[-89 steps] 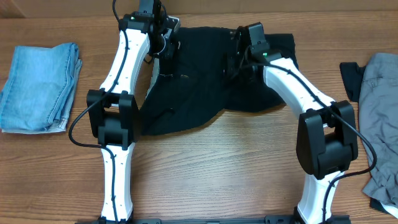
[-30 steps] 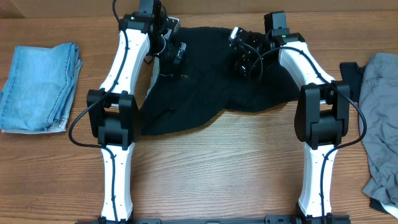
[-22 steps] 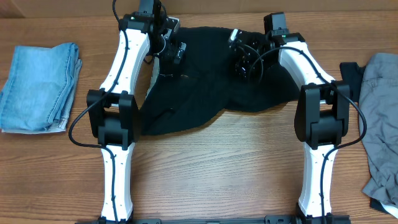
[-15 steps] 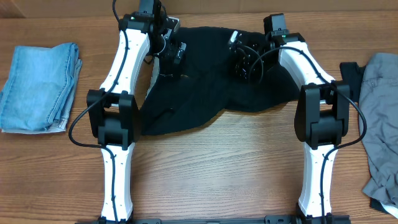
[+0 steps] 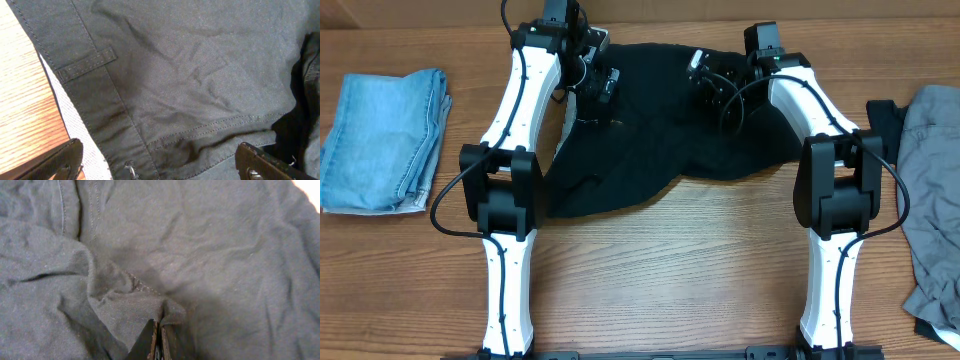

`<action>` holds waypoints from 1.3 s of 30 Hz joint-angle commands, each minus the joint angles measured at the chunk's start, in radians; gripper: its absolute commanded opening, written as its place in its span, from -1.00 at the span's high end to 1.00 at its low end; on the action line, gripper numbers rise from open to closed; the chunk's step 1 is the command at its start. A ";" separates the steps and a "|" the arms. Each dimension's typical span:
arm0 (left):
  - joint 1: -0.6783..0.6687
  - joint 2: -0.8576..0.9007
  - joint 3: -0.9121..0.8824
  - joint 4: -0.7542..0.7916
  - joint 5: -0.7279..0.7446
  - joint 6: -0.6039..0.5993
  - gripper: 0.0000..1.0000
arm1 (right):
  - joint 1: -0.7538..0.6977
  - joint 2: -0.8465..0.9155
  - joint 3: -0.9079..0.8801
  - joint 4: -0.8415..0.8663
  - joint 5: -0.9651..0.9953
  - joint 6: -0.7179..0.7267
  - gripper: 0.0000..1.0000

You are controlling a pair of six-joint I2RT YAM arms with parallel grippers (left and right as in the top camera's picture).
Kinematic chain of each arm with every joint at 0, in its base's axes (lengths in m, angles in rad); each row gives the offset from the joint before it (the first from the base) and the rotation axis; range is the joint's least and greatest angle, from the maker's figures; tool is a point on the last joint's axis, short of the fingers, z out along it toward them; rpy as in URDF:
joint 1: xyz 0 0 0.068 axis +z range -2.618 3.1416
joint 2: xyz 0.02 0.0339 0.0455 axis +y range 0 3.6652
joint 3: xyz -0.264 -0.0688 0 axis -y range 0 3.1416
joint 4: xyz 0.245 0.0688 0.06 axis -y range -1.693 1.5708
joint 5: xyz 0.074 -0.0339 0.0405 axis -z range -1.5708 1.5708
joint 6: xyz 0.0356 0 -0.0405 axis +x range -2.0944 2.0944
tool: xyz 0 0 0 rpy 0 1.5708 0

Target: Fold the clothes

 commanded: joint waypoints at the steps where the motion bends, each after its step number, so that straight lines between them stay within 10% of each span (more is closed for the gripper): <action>1: 0.004 0.022 -0.001 -0.002 0.009 -0.003 -1.00 | -0.001 -0.037 0.103 -0.034 -0.031 0.015 0.92; 19: 0.004 0.022 -0.001 -0.001 0.009 -0.003 -1.00 | -0.003 -0.211 0.266 -0.847 0.161 0.219 0.92; 31: 0.004 0.022 -0.001 -0.002 0.009 -0.003 -1.00 | -0.015 -0.211 0.264 -0.921 0.411 0.867 0.92; 39: 0.004 0.022 -0.001 -0.001 0.009 -0.003 -1.00 | -0.016 -0.277 0.227 -0.921 0.444 0.978 0.92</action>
